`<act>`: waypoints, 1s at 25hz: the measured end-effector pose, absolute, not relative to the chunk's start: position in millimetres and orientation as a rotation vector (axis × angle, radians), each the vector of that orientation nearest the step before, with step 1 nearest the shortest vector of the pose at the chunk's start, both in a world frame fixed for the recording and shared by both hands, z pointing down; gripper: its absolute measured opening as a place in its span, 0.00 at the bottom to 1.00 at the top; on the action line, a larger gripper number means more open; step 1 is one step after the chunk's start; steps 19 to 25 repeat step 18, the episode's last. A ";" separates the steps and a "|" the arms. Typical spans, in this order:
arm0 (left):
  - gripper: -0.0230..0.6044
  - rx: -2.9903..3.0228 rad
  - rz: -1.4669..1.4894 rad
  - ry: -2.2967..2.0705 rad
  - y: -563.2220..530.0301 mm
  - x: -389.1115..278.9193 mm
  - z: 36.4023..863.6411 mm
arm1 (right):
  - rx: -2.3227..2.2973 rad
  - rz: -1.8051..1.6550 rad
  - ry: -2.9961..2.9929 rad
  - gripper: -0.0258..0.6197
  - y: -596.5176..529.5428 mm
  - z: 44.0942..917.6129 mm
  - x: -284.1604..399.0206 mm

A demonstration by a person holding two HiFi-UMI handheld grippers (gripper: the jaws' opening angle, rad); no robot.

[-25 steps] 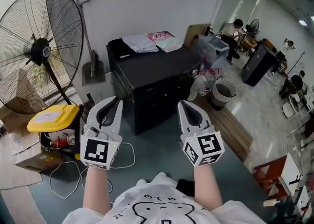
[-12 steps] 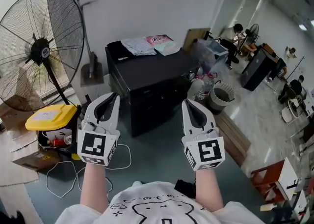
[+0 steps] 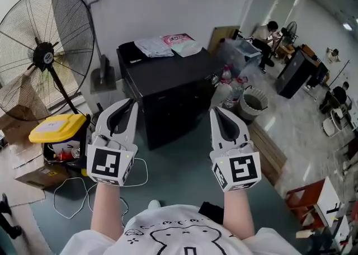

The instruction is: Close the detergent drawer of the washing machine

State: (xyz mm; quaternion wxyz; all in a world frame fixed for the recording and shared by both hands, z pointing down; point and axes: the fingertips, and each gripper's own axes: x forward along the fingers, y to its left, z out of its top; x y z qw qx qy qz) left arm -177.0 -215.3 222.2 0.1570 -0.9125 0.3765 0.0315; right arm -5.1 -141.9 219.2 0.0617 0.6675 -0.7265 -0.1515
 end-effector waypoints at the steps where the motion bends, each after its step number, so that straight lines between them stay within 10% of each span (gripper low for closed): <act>1: 0.07 -2.610 0.093 1.074 -211.8 -174.7 221.1 | 2.023 -0.460 -2.201 0.04 -139.2 218.2 -3.4; 25: 0.07 -2.581 0.091 1.057 -183.0 -156.1 210.6 | 2.057 -0.466 -2.266 0.04 -114.8 215.1 12.7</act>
